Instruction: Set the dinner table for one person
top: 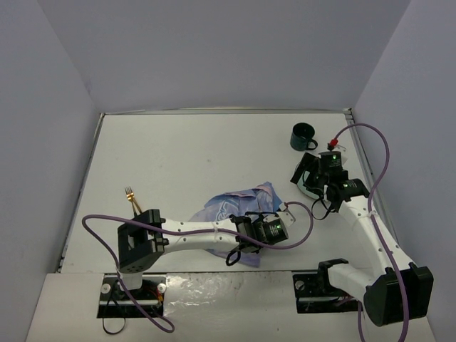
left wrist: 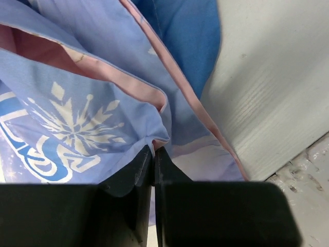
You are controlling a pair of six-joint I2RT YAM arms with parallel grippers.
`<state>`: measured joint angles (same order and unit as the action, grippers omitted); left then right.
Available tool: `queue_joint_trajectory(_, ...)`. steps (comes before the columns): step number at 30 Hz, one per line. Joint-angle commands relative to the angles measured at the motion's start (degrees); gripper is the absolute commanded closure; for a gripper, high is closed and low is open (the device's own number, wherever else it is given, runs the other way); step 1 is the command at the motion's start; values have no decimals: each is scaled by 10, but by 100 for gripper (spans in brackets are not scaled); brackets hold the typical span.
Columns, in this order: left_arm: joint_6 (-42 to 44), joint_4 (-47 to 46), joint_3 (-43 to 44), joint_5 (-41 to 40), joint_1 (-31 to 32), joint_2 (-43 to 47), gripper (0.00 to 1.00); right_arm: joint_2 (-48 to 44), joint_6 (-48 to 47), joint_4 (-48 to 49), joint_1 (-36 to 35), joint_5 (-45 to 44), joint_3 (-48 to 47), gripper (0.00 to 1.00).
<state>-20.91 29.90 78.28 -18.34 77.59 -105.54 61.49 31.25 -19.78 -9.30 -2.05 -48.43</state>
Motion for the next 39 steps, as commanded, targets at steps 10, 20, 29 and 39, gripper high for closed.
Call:
queue_joint_trajectory(10,47,82,58,-56,-190,164,100,12,-6,61,-67,85,50,4)
queue_joint_trajectory(20,41,79,77,-30,-432,173,100,34,45,105,-167,77,78,11)
queue_joint_trajectory(29,8,34,83,45,-549,119,100,78,123,149,-309,42,112,13)
queue_joint_trajectory(39,1,27,93,71,-591,98,100,191,172,217,-414,37,98,17)
